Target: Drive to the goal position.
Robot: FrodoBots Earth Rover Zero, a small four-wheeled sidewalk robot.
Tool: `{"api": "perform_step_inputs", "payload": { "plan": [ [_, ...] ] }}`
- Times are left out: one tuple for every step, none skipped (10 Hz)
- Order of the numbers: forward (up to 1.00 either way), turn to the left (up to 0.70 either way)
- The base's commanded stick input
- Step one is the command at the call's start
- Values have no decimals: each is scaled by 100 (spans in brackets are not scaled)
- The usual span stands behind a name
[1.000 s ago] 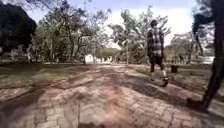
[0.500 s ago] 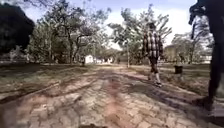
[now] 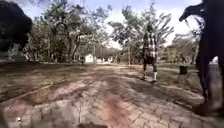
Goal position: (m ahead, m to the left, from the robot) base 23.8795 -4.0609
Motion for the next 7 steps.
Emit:
{"api": "perform_step_inputs", "payload": {
  "plan": [
    [85, 0],
    [85, 0],
    [85, 0],
    [85, 0],
    [85, 0],
    [85, 0],
    [85, 0]
  ]
}}
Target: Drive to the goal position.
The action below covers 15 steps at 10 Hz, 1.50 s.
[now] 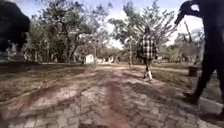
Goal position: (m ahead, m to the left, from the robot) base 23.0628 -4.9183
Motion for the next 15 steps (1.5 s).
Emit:
{"api": "perform_step_inputs", "payload": {
  "plan": [
    [85, 0],
    [85, 0],
    [85, 0],
    [85, 0],
    [85, 0],
    [85, 0],
    [85, 0],
    [85, 0],
    [85, 0],
    [85, 0],
    [85, 0],
    [85, 0],
    [85, 0],
    [85, 0],
    [85, 0]
  ]
}}
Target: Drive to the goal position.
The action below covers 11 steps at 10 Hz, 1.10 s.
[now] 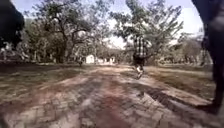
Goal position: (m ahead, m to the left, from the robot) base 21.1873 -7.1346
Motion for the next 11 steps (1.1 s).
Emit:
{"api": "perform_step_inputs", "payload": {
  "plan": [
    [85, 0],
    [85, 0],
    [85, 0],
    [85, 0],
    [85, 0],
    [85, 0],
    [85, 0],
    [85, 0],
    [85, 0],
    [85, 0],
    [85, 0]
  ]
}}
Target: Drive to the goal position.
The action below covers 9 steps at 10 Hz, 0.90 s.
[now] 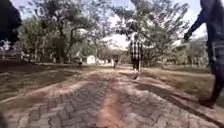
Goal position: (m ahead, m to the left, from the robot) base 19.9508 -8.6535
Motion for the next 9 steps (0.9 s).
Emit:
{"api": "perform_step_inputs", "payload": {
  "plan": [
    [85, 0],
    [85, 0],
    [85, 0],
    [85, 0],
    [85, 0],
    [85, 0],
    [85, 0],
    [85, 0],
    [85, 0]
  ]
}}
